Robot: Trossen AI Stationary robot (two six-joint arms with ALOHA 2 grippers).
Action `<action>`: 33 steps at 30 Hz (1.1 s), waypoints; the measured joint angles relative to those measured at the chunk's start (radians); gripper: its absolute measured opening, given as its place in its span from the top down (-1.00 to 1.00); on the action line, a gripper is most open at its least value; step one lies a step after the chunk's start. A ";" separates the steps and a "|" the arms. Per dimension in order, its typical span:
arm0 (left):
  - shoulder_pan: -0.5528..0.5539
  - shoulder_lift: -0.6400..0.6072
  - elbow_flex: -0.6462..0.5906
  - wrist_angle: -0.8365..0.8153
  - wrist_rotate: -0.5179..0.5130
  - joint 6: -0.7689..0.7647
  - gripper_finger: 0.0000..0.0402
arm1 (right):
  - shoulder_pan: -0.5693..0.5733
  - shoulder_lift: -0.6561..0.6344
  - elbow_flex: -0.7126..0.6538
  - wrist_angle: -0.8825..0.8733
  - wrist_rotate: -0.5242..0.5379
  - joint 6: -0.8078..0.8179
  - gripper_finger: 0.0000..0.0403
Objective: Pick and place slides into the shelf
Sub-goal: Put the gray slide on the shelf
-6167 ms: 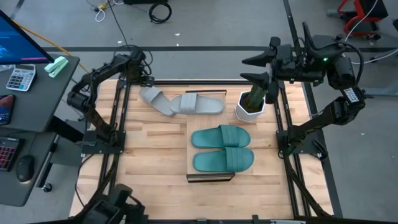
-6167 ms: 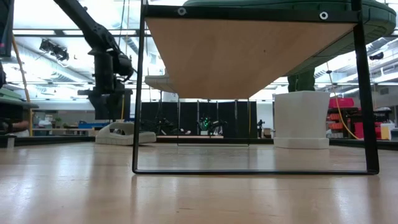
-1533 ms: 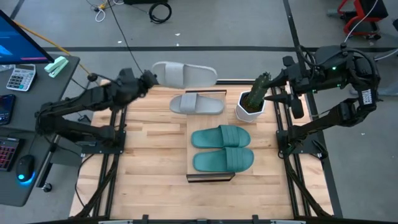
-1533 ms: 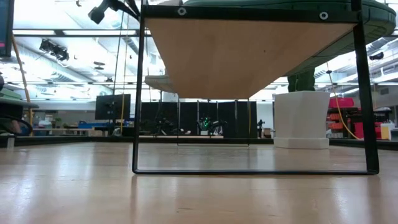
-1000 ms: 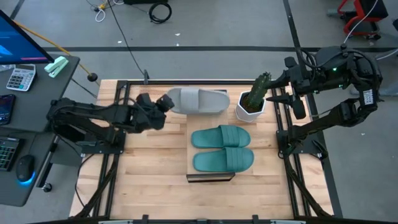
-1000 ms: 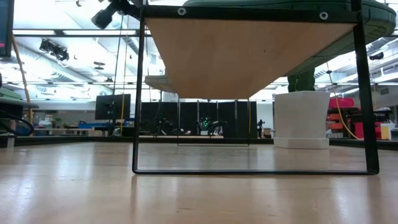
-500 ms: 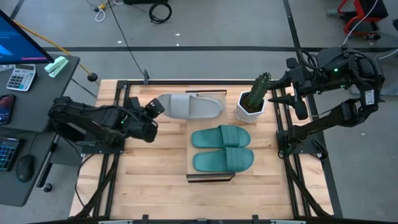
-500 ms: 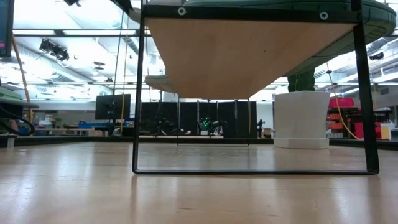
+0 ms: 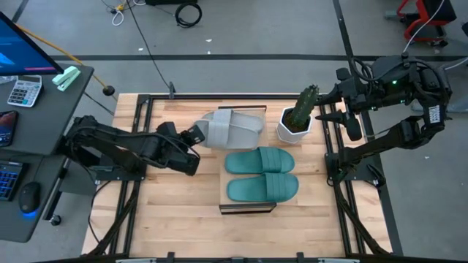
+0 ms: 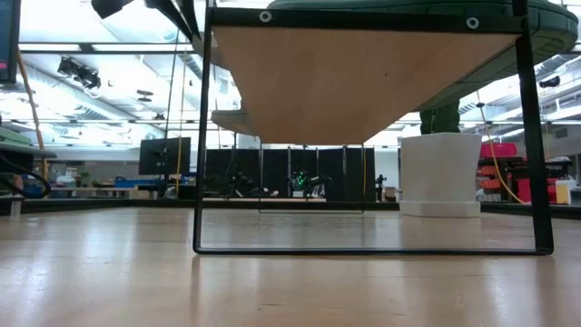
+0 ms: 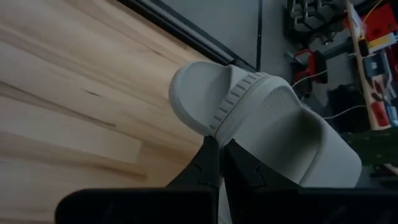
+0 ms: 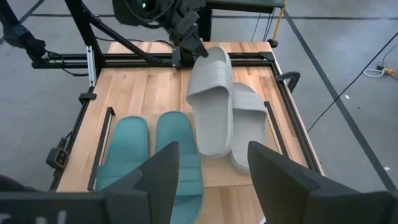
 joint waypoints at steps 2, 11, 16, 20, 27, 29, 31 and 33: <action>-0.002 0.014 0.000 -0.009 0.001 -0.001 0.96 | 0.000 0.000 0.000 0.000 0.000 0.007 0.02; -0.022 0.041 0.000 -0.012 0.000 -0.007 0.96 | 0.000 0.000 0.000 0.001 0.000 0.025 0.02; -0.027 0.047 0.000 -0.006 -0.002 -0.012 0.96 | 0.000 0.000 0.000 0.001 0.000 0.034 0.02; -0.028 0.047 0.000 -0.002 -0.001 -0.012 0.96 | 0.000 0.000 0.000 0.002 0.000 0.041 0.02; -0.032 0.047 0.000 0.009 -0.016 -0.019 0.96 | 0.000 0.000 0.000 0.009 0.000 0.042 0.02; -0.027 0.047 0.000 0.012 -0.023 -0.019 0.96 | 0.000 0.000 0.000 0.009 0.000 0.041 0.02; -0.026 0.047 -0.001 0.015 -0.027 -0.020 0.96 | 0.000 0.000 0.000 0.009 0.000 0.041 0.02; -0.025 0.055 -0.001 0.026 -0.035 -0.023 0.96 | 0.000 0.000 0.000 0.009 0.000 0.041 0.02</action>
